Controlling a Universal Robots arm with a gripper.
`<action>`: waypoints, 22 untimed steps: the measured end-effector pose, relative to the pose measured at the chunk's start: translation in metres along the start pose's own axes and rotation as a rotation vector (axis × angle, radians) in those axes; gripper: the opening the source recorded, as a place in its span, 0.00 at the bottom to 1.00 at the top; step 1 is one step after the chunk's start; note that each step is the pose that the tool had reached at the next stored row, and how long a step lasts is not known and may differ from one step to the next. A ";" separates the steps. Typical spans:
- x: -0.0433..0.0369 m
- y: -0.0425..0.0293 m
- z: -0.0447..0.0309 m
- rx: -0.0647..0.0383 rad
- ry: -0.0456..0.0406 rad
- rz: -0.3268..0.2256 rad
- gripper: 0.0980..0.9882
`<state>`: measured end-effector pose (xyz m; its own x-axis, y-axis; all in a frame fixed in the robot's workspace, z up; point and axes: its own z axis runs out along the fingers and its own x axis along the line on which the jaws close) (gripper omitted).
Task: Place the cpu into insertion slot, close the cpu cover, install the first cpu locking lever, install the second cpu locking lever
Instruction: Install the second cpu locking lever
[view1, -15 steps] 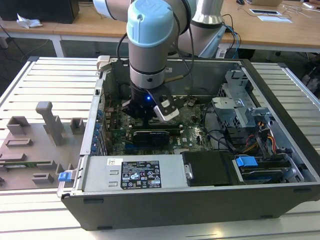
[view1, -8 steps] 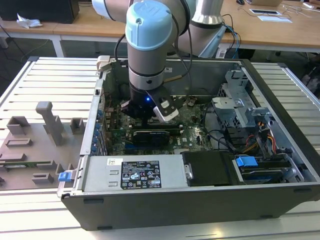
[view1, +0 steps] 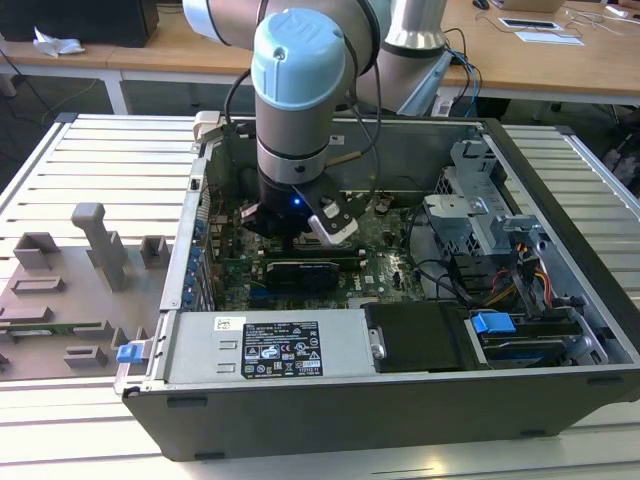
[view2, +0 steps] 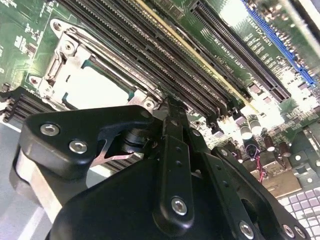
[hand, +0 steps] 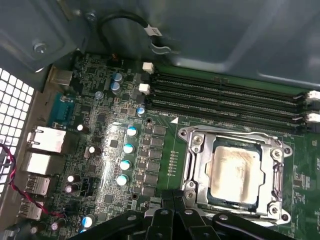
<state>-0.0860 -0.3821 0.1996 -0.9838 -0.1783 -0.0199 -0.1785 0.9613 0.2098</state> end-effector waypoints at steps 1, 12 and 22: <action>0.0000 0.0000 0.0006 -0.001 0.0013 -0.006 0.01; -0.0159 0.0044 -0.0156 -0.005 0.0141 -0.029 0.01; -0.0585 0.0065 -0.0138 0.004 0.0598 -0.019 0.01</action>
<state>-0.0293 -0.3683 0.2156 -0.9774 -0.2083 0.0347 -0.1969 0.9585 0.2064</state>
